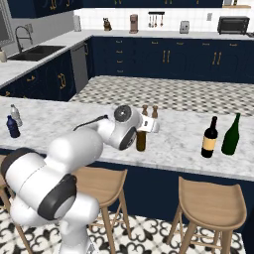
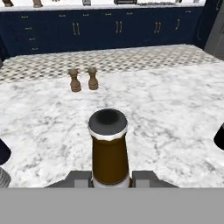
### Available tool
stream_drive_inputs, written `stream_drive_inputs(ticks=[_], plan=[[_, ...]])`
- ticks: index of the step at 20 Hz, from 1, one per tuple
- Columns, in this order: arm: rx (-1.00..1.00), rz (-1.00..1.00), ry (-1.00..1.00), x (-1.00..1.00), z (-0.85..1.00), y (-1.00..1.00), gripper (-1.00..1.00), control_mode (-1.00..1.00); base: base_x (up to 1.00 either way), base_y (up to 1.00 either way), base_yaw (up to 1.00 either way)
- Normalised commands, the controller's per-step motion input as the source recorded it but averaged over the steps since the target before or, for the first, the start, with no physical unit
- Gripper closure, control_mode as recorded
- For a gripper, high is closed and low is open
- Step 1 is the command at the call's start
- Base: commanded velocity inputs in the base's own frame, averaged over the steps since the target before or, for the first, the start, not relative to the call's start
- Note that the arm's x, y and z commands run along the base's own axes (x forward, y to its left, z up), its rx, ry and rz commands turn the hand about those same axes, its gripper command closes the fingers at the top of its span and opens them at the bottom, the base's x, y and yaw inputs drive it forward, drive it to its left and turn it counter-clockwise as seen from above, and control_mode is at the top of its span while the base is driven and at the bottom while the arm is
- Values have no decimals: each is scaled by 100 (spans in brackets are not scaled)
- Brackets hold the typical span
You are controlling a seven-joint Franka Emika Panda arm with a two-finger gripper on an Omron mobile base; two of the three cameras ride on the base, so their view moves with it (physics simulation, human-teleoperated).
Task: Move the plastic bottles in the middle to the plastics group, and the glass bottles in the middle to the glass group.
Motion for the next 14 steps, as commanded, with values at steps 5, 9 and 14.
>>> stream_drive_inputs(ticks=[5,9,14], plan=[[-12,-6,-1,-20,-18,-62,100,-100,0,0,0],[0,-9,-2,-1,-7,-35,100,-100,0,0,0],[0,-16,4,-1,8,-48,100,-100,0,0,0]])
